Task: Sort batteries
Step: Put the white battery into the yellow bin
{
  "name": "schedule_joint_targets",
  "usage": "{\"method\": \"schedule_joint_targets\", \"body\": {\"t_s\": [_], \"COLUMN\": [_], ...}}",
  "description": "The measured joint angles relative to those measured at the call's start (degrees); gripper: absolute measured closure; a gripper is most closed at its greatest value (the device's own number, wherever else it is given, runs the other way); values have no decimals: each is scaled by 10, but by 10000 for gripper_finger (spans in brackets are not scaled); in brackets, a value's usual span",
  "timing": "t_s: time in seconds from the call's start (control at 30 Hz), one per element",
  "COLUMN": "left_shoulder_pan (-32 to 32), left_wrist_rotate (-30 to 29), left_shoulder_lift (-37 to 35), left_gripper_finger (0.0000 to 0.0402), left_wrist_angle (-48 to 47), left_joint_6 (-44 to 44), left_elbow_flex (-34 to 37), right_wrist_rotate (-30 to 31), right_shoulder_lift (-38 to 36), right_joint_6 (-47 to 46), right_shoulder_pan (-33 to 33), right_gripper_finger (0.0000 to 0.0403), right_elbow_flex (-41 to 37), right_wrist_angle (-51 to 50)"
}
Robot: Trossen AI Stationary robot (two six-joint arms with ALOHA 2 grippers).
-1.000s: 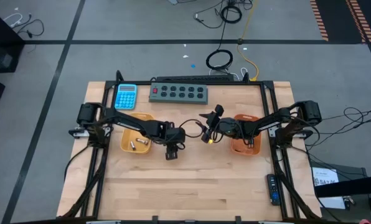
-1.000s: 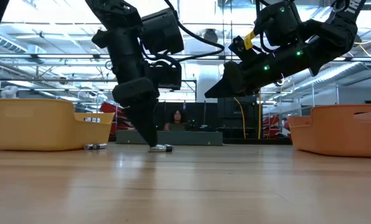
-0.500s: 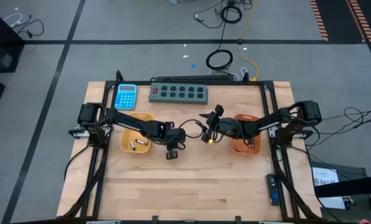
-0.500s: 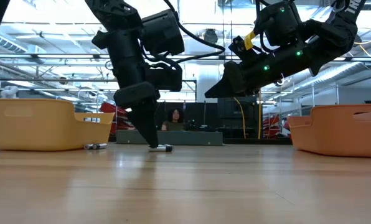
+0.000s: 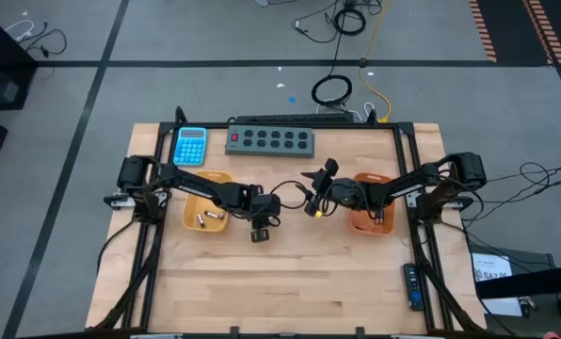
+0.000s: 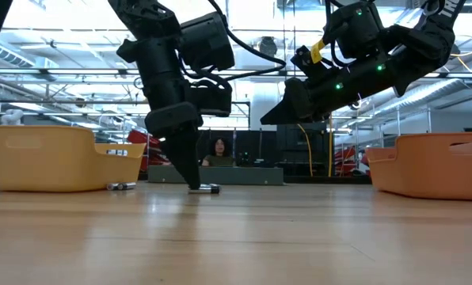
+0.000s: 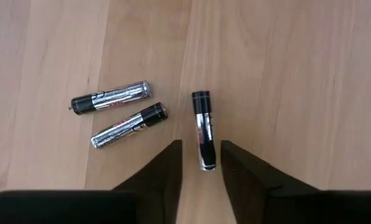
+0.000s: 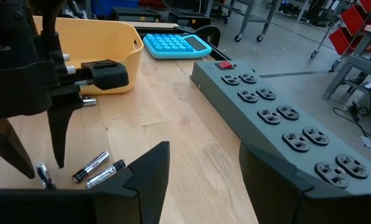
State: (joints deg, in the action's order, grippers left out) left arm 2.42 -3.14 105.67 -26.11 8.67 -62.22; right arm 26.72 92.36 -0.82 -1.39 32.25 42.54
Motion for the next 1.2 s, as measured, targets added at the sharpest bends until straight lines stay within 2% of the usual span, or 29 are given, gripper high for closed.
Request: {"method": "schedule_joint_targets", "body": {"t_s": [0.13,0.47,0.83,1.2], "left_shoulder_pan": [0,0,8,31], "left_wrist_rotate": [0,13,28,-44], "left_shoulder_lift": [0,0,0,37], "left_gripper_finger": [266,265,265,229], "left_wrist_angle": [0,1,0,4], "left_joint_6": [0,1,44,55], "left_elbow_flex": [0,0,0,-2], "right_wrist_rotate": [0,0,0,0], "right_shoulder_lift": [0,0,0,0], "right_joint_6": [0,0,0,-4], "right_shoulder_pan": [0,0,0,0], "right_gripper_finger": [218,218,218,218], "right_elbow_flex": [0,0,0,0], "right_wrist_angle": [0,0,0,1]}}
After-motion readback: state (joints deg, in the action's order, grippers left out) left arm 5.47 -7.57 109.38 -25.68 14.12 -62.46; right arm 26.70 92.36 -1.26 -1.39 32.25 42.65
